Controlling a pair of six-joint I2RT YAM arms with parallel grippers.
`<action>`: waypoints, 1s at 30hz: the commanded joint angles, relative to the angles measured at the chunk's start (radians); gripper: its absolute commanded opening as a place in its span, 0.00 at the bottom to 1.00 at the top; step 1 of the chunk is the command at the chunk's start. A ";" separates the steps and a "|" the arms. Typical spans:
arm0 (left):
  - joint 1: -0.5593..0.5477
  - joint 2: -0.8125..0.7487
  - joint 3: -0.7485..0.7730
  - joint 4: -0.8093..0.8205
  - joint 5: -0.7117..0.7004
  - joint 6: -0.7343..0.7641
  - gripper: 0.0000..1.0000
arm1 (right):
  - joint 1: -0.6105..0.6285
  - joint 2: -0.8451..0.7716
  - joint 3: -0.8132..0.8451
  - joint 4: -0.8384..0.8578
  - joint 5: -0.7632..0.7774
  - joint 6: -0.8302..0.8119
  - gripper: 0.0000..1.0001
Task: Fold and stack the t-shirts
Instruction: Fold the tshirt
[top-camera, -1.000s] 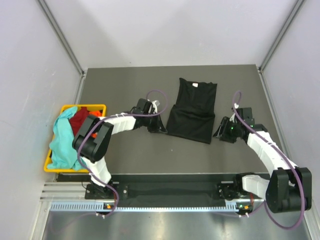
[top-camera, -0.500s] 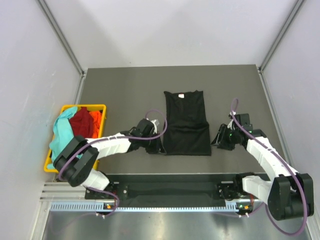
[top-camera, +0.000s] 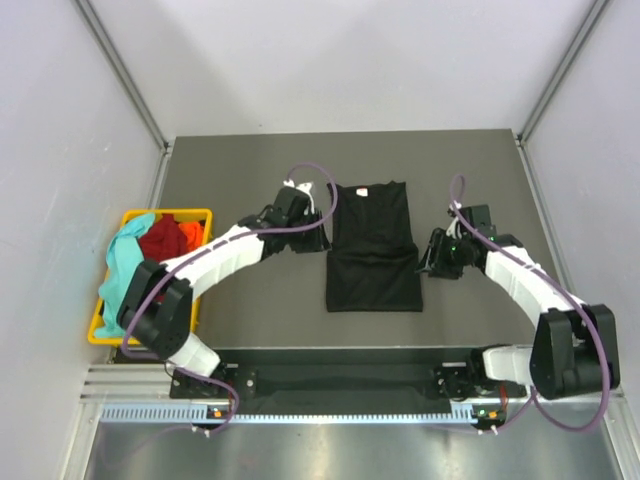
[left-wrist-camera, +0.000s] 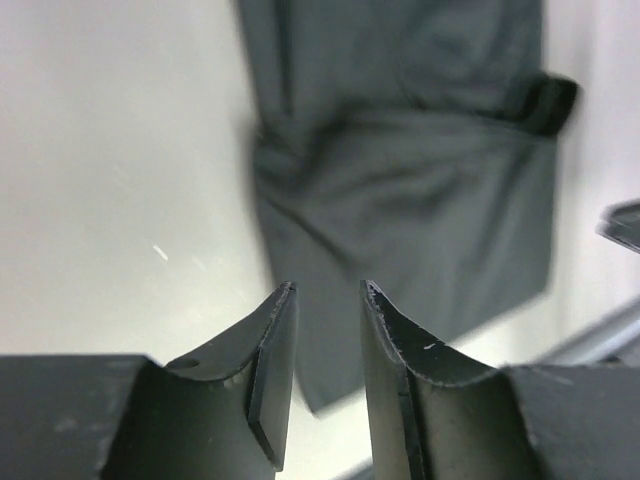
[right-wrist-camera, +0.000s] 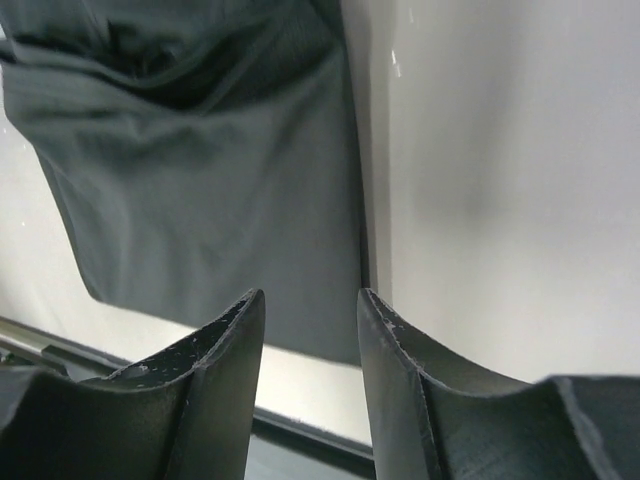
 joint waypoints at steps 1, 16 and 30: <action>0.042 0.088 0.063 0.000 -0.011 0.124 0.36 | 0.007 0.057 0.078 0.077 0.007 -0.044 0.43; 0.120 0.352 0.258 -0.031 0.214 0.397 0.34 | 0.007 0.200 0.108 0.180 -0.059 -0.058 0.42; 0.122 0.444 0.295 -0.017 0.217 0.443 0.34 | 0.007 0.216 0.125 0.196 -0.079 -0.068 0.42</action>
